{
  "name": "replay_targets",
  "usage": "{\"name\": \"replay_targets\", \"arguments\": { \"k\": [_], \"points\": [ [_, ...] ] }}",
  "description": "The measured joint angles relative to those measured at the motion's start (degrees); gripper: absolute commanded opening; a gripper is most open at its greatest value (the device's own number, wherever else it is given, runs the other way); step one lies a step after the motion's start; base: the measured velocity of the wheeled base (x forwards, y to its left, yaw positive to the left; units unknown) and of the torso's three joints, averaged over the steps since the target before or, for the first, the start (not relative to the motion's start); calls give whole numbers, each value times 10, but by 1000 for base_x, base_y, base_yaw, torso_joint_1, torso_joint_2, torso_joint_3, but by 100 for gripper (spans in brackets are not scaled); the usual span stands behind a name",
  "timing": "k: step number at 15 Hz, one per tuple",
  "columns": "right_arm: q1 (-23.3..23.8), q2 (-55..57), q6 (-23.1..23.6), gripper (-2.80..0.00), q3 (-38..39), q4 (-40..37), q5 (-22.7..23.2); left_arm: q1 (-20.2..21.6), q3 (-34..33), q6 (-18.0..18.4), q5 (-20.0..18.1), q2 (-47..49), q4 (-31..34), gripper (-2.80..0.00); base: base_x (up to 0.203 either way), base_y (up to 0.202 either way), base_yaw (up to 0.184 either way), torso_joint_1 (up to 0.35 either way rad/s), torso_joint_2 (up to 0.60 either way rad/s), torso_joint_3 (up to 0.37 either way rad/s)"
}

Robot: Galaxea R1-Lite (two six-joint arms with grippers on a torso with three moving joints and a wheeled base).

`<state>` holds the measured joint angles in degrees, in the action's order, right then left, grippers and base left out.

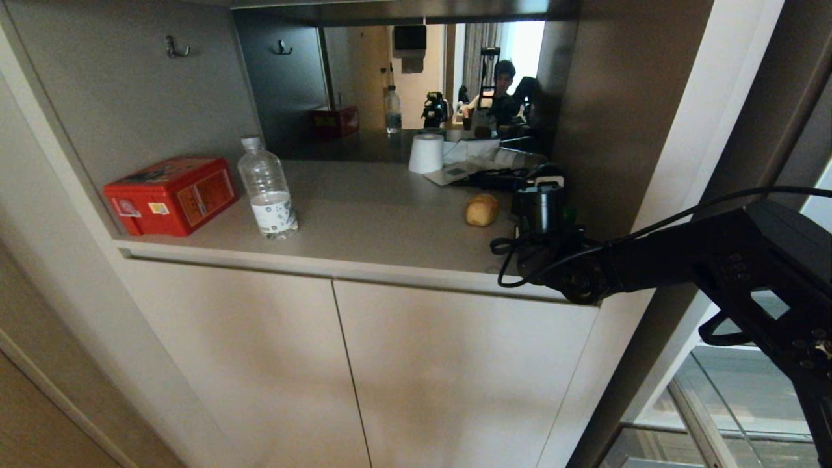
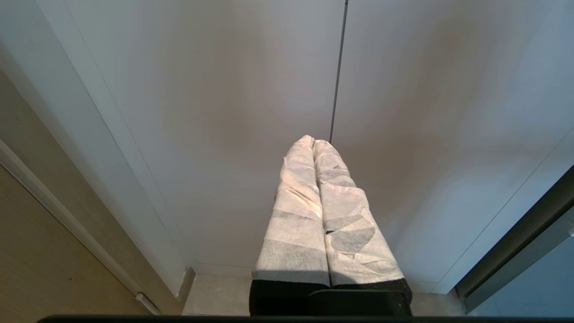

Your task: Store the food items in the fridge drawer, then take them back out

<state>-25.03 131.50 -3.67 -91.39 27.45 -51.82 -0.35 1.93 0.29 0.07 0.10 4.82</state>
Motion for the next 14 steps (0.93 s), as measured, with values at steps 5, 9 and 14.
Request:
{"name": "replay_targets", "arguments": {
  "k": [5, 9, 14],
  "points": [
    [-4, -18, 6, -280, 9, -1, -5, 0, 0, 0, 0, 0, 0, -280, 0, 0, 0, 0, 0, 0],
    [-38, -88, 16, -280, 65, -3, -2, 0, 0, 0, 0, 0, 0, -280, 0, 0, 0, 0, 0, 0],
    [-116, -218, 6, -280, 220, -1, 29, 0, 0, 0, 0, 0, 0, -280, 0, 0, 0, 0, 0, 0]
  ]
}}
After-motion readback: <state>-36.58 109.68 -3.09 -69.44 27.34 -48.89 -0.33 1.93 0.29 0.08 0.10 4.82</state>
